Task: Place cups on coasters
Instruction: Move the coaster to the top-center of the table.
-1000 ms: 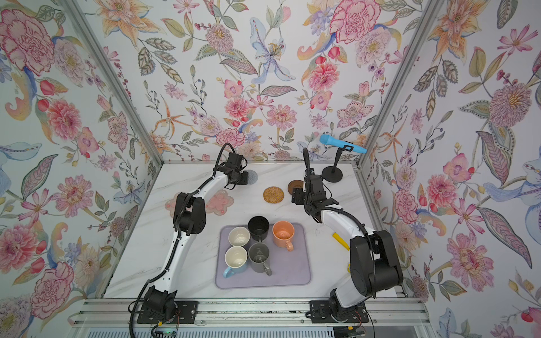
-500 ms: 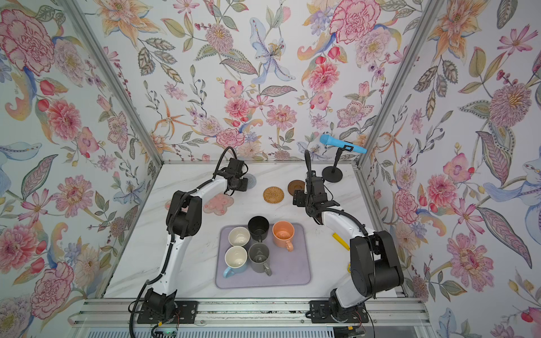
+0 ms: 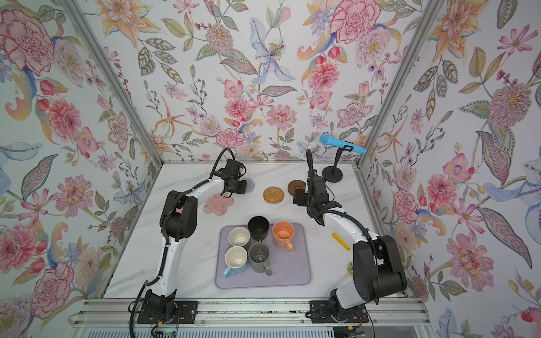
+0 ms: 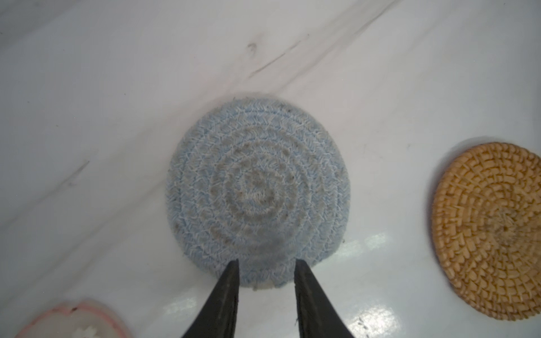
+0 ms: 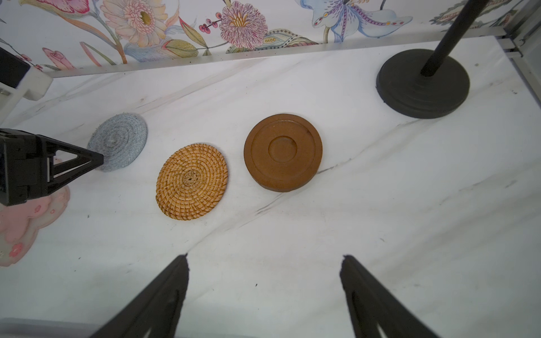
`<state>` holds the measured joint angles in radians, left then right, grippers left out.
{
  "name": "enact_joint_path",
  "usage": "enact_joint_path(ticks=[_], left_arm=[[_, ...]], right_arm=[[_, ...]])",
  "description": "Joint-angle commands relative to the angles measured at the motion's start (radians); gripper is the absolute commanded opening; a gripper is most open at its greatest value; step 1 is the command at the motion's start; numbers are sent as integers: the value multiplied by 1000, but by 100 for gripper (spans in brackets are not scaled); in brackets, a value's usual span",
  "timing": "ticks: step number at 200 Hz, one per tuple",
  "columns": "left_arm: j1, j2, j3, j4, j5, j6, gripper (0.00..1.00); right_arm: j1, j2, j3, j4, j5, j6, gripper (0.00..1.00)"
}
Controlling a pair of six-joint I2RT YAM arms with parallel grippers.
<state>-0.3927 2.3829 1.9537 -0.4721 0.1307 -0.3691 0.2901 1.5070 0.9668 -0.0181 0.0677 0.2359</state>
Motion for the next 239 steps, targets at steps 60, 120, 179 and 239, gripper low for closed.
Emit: enact_joint_path(ticks=[60,120,179,239], left_arm=[[16,117,160,-3,1,-49,36],[3,52,1,44,-15,-31,36],[-32,-44,-234,59,-19,-30,36],[-89,-137,-398,70,76,8,37]], right_arm=[[-9,-57,-37,1,9,16,83],[-13,-47,-49,9,-2,22,83],[-13,-45,-63,20,-9,32,83],[-12,-42,-73,38,-24,49,83]])
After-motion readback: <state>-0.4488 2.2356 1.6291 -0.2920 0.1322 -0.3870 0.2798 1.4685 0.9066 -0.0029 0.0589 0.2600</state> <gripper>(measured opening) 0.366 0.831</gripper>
